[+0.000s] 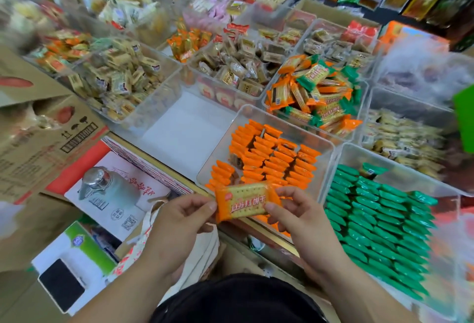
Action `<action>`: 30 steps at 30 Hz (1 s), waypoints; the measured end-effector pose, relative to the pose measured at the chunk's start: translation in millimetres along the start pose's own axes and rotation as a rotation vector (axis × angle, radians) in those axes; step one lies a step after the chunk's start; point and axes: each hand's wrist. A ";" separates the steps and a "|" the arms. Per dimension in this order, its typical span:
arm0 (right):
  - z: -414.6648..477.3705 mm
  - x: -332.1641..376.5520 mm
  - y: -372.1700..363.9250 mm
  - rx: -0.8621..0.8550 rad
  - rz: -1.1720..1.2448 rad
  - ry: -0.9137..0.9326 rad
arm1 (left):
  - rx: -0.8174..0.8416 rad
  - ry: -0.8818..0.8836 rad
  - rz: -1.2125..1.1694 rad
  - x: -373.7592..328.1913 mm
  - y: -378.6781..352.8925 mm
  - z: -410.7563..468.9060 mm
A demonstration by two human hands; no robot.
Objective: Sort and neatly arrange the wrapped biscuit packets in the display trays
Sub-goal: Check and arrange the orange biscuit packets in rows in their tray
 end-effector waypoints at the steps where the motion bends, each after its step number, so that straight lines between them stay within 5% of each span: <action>1: -4.4 -0.6 1.0 0.007 -0.003 -0.002 | -0.001 -0.004 -0.007 -0.3 0.9 -5.1; 6: -17.7 0.3 9.0 0.061 0.076 -0.016 | 0.062 -0.079 0.049 -11.8 2.6 -30.9; 11: -27.9 2.9 16.6 0.193 0.488 -0.084 | 0.038 -0.181 0.053 -25.5 2.9 -49.8; 21: -42.1 2.5 15.2 0.258 0.596 0.019 | 0.047 -0.129 -0.202 -29.1 -8.4 -63.4; 30: -46.1 5.2 6.2 0.180 0.563 0.000 | 0.077 -0.208 -0.067 -30.6 -4.5 -68.6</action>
Point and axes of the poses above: each hand's wrist, its own z-axis towards the middle knuckle, its own y-axis out of the back of the hand, x = y × z, and after that the axes turned 8 degrees about x, right-handed
